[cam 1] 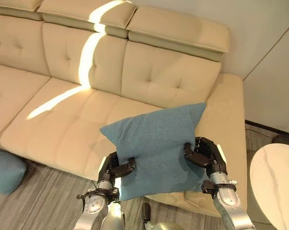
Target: Pick up all the scattered cushions and arrange them neatly on the sofa.
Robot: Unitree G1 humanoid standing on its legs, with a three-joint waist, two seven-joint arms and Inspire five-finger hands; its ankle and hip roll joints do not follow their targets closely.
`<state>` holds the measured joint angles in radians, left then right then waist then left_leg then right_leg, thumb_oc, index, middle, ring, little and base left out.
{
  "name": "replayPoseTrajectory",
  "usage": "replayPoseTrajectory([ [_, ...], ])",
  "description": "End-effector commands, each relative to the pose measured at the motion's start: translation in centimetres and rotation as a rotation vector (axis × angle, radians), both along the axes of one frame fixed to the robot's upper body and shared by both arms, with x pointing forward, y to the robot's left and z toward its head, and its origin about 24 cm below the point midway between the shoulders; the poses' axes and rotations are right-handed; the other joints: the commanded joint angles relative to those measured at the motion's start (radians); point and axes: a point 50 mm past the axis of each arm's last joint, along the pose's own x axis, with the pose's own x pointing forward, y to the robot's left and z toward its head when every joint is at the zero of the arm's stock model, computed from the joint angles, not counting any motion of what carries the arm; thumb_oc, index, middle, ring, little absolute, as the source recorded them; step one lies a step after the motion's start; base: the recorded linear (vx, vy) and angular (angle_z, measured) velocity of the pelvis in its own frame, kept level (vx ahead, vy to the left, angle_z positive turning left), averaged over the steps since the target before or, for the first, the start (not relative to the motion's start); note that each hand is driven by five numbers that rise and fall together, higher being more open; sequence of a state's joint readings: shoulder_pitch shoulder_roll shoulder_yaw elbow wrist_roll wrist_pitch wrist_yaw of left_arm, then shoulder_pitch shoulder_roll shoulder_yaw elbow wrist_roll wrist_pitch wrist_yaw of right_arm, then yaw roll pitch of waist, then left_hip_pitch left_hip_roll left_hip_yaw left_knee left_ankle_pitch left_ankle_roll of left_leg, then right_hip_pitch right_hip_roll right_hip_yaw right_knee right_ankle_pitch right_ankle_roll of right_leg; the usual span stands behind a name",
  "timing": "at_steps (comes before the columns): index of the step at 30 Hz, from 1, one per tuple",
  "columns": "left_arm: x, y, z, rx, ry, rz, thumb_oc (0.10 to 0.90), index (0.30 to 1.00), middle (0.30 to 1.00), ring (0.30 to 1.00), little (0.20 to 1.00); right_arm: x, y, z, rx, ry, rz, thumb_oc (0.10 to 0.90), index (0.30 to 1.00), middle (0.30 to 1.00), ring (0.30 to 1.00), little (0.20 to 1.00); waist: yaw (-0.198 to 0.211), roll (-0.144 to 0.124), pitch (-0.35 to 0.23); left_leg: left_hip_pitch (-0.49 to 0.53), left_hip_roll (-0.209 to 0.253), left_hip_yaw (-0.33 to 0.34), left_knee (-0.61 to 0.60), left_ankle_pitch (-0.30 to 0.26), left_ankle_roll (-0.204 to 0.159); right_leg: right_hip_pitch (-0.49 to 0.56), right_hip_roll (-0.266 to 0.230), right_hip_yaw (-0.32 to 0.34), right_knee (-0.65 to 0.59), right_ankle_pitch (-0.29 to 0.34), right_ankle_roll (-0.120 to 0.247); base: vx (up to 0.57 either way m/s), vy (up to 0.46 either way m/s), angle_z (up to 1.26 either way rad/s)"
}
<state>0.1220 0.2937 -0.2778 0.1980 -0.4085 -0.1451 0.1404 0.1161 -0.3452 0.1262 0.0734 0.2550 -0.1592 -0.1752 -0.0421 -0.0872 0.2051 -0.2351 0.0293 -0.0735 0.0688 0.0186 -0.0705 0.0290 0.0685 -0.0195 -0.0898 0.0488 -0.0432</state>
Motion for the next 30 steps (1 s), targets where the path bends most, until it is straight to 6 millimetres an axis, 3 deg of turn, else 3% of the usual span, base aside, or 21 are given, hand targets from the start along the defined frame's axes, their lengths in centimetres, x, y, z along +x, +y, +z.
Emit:
replayPoseTrajectory([
  [1, 1.7, -0.7, 5.3, -0.025, -0.297, -0.057, 0.400, 0.300, 0.300, 0.300, 0.300, 1.5, 0.5, 5.8, 0.044, -0.328, 0.035, 0.400, 0.300, 0.300, 0.300, 0.300, 0.023, 0.002, -0.098, 0.016, -0.013, 0.038, 0.056, -0.032, 0.007, -0.038, -0.115, -0.039, 0.127, -0.135, 0.123, 0.08, 0.138, -0.44],
  [9, 1.8, 0.6, 5.8, 0.010, -0.311, -0.024, 0.400, 0.300, 0.300, 0.300, 0.300, 2.1, 1.8, 5.9, 0.074, -0.332, 0.073, 0.400, 0.300, 0.300, 0.300, 0.300, 0.031, 0.005, -0.103, 0.068, -0.017, 0.132, 0.043, -0.076, 0.070, -0.114, -0.169, 0.015, 0.253, -0.112, 0.178, 0.05, 0.192, -0.39],
  [11, 1.8, 1.1, 5.9, 0.022, -0.316, -0.008, 0.400, 0.300, 0.300, 0.300, 0.300, 2.2, 2.2, 5.9, 0.084, -0.333, 0.079, 0.400, 0.300, 0.300, 0.300, 0.300, 0.036, 0.010, -0.097, 0.079, -0.013, 0.147, 0.029, -0.078, 0.077, -0.150, -0.177, -0.002, 0.295, -0.096, 0.190, -0.03, 0.102, -0.58],
  [16, 1.8, 1.7, 6.2, 0.028, -0.340, 0.028, 0.400, 0.300, 0.300, 0.300, 0.300, 2.2, 2.6, 5.3, 0.080, -0.311, 0.084, 0.400, 0.300, 0.300, 0.300, 0.300, 0.042, 0.014, -0.091, 0.115, -0.020, 0.182, -0.010, -0.074, 0.071, -0.164, -0.209, -0.131, 0.192, -0.060, 0.202, 0.00, 0.009, -0.44],
  [18, 1.9, 1.4, 6.2, 0.019, -0.342, 0.024, 0.400, 0.300, 0.300, 0.300, 0.300, 2.0, 2.3, 4.8, 0.072, -0.293, 0.067, 0.400, 0.300, 0.300, 0.300, 0.300, 0.033, 0.014, -0.096, 0.122, -0.031, 0.171, -0.029, -0.066, 0.072, -0.162, -0.181, -0.087, 0.180, -0.063, 0.188, 0.06, -0.030, -0.21],
  [24, 2.3, 1.2, 6.2, 0.035, -0.344, 0.013, 0.400, 0.300, 0.300, 0.300, 0.300, 2.3, 1.9, 5.0, 0.017, -0.295, 0.053, 0.400, 0.300, 0.300, 0.300, 0.300, 0.030, 0.029, -0.136, 0.176, -0.032, 0.183, -0.133, -0.042, 0.060, -0.109, -0.179, -0.117, 0.060, -0.027, 0.191, 0.11, -0.060, 0.05],
  [30, 4.5, 0.5, 7.3, 0.085, -0.397, 0.023, 0.400, 0.300, 0.300, 0.300, 0.300, 4.1, 2.2, 6.0, -0.055, -0.329, 0.038, 0.400, 0.300, 0.300, 0.300, 0.300, 0.024, 0.051, -0.151, 0.165, -0.021, 0.186, -0.156, -0.039, 0.043, -0.102, -0.166, -0.117, 0.003, -0.026, 0.196, 0.07, -0.054, 0.02],
])
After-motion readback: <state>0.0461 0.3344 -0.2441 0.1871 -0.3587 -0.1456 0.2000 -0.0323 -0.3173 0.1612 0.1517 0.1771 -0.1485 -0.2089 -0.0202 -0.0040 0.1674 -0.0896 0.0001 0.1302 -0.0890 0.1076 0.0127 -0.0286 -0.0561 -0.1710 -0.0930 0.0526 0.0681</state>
